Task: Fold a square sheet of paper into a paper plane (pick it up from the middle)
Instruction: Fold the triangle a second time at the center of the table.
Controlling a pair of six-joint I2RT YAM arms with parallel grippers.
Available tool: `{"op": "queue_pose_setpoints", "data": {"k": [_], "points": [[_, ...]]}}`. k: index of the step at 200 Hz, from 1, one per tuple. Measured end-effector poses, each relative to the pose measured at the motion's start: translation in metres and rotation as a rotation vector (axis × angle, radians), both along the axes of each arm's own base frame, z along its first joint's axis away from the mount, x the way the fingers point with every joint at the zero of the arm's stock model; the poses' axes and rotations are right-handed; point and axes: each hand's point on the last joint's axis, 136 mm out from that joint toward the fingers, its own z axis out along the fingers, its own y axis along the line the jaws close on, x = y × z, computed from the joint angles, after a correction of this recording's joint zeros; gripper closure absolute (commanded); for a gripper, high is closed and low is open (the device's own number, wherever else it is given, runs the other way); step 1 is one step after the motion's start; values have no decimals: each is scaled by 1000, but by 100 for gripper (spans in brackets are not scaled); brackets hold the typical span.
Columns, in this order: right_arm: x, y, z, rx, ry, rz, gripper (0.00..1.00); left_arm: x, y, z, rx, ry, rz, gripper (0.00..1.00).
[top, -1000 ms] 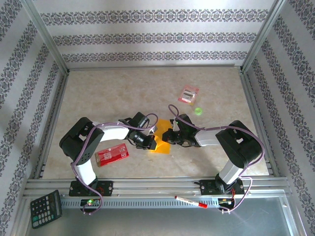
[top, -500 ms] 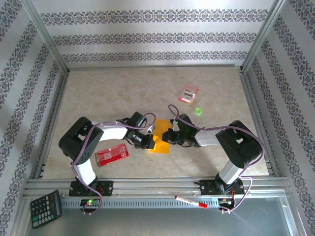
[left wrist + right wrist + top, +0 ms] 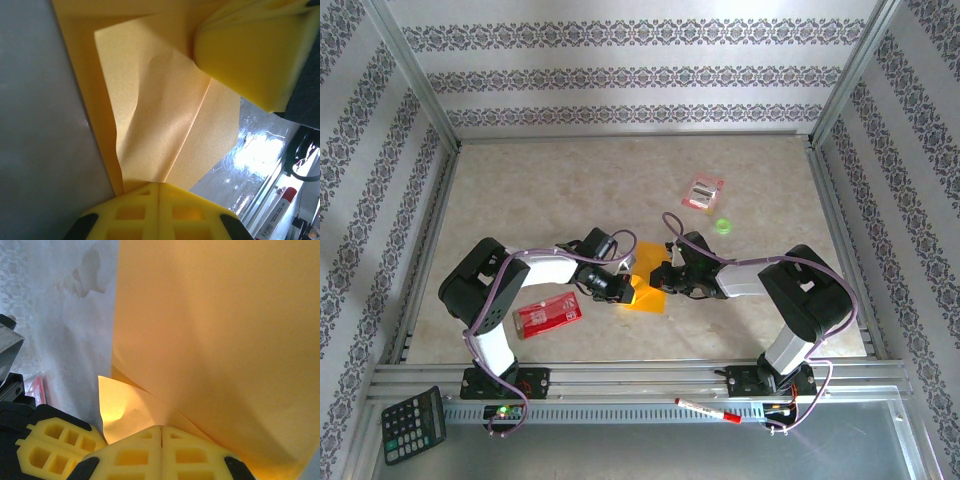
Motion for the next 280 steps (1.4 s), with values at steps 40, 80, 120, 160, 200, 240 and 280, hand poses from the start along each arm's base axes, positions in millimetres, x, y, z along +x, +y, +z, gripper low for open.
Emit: {"op": "queue_pose_setpoints", "data": {"k": [40, 80, 120, 160, 200, 240, 280], "points": [[-3, -1, 3, -14, 34, 3, 96, -2, 1, 0, -8, -12, 0, 100], [-6, 2, 26, 15, 10, -9, 95, -5, 3, -1, -11, -15, 0, 100], [-30, 17, 26, 25, 26, 6, 98, -5, 3, -1, -11, -15, 0, 100], [-43, 28, 14, 19, 58, 4, 99, -5, 3, -1, -11, -15, 0, 100], [-43, 34, 7, 23, 74, -15, 100, -5, 3, -1, -11, -15, 0, 100], [-42, 37, 1, 27, 87, -25, 100, -5, 3, -1, -11, -15, 0, 100], [-42, 37, 0, 29, 96, -36, 100, -5, 3, -1, -10, -15, 0, 100]]}}
